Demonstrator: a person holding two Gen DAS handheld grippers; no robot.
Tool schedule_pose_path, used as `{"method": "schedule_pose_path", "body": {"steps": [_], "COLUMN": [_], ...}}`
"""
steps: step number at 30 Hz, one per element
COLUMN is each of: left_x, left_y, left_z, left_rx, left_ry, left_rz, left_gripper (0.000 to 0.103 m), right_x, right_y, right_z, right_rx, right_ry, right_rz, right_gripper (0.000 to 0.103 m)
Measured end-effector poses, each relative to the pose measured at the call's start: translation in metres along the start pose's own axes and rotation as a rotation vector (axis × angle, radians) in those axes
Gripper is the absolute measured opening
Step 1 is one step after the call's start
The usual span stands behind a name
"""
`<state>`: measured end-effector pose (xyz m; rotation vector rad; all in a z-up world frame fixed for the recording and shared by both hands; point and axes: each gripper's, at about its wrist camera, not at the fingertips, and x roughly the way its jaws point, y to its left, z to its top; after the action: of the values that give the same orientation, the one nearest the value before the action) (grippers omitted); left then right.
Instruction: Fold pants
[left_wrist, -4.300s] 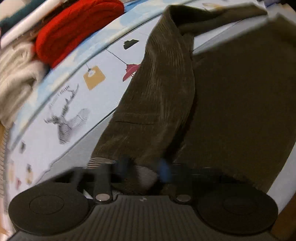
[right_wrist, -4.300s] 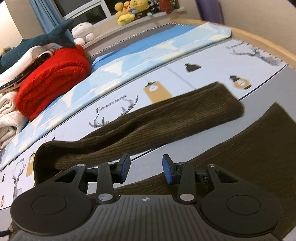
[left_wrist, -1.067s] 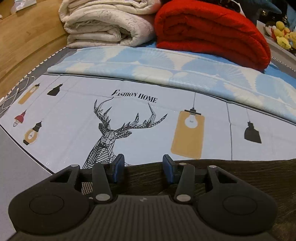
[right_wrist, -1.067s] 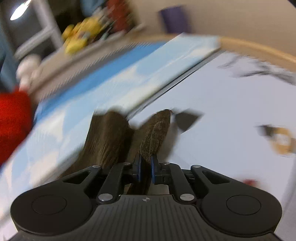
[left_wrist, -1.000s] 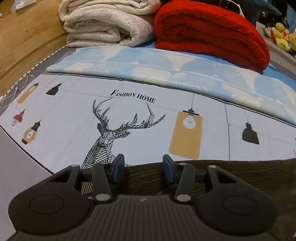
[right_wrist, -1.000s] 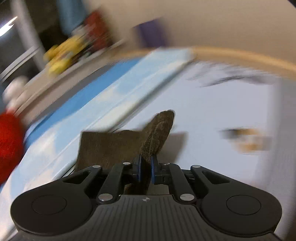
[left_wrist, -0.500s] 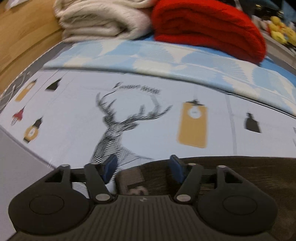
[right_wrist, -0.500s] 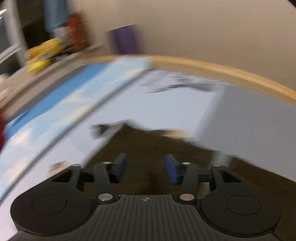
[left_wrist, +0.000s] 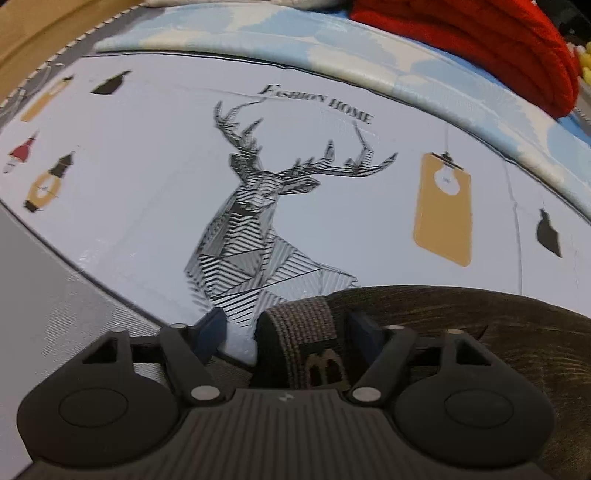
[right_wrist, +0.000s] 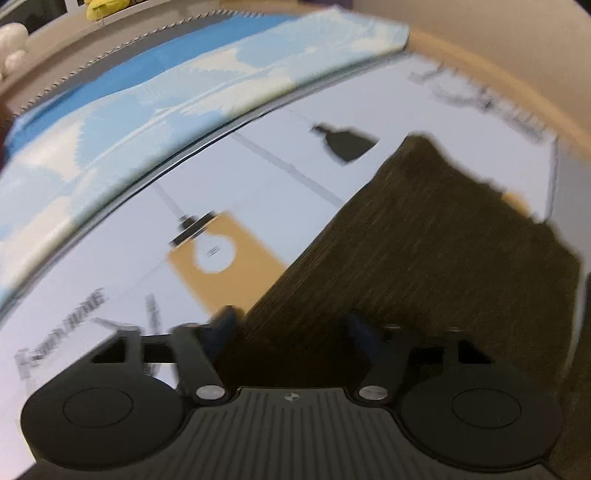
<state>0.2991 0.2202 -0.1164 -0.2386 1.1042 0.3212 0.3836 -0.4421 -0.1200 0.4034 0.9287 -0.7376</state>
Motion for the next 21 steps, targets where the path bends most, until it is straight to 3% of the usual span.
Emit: {"method": "schedule_pose_path", "body": {"steps": [1,2,4,7,9,11,15,21], "left_x": [-0.001,-0.004,-0.015,-0.038,-0.046,-0.046,-0.059,-0.078], "left_y": [-0.001,-0.002,-0.007,-0.014,-0.021,-0.023,-0.022,-0.016], "left_z": [0.001,0.002,0.002,0.002,0.001,0.002,0.002,0.004], "left_rx": [0.001,0.018,0.044,0.062,0.076,0.05,0.026,-0.03], "left_ry": [-0.014,-0.039,-0.132,-0.311,-0.395,-0.388,-0.387,-0.34], "left_rz": [-0.031,-0.032,-0.067,-0.105,-0.069,-0.055,-0.076,-0.103], "left_gripper": [0.049,0.043,0.041,0.041,0.043,0.05,0.054,0.054], "right_x": [0.0,0.0,-0.016,-0.038,-0.033,-0.027,-0.052,-0.091], "right_y": [0.0,0.002,-0.005,-0.016,-0.021,-0.033,-0.077,-0.143], "right_z": [0.0,0.0,0.002,0.011,0.017,0.023,0.021,-0.002], "right_rx": [0.002,-0.003,0.092,0.205,0.206,0.218,0.185,0.102], "right_ry": [-0.021,-0.044,-0.127,-0.303,-0.29,-0.22,-0.233,-0.22], "right_rz": [-0.01,-0.02,-0.019,0.135,0.254,0.308,0.326,0.305], "right_gripper": [0.028,0.008,0.007,0.007,0.009,0.016,0.036,0.038]}}
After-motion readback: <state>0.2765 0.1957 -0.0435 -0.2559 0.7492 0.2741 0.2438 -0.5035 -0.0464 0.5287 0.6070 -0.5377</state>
